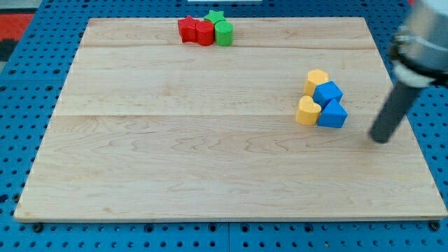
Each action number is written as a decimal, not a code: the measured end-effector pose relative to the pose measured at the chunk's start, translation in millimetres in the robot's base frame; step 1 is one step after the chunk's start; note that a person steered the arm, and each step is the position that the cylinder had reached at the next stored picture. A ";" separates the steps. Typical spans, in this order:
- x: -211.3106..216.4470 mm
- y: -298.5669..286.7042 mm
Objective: Place your arm to the right of green circle
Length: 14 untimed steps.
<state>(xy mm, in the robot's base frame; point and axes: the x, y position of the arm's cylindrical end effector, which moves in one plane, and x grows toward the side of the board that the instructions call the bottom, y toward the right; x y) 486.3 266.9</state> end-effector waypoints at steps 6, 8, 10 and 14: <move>-22.9 36.3; -20.2 37.3; -20.0 37.3; -166.0 37.5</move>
<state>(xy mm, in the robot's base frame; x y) 320.3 304.3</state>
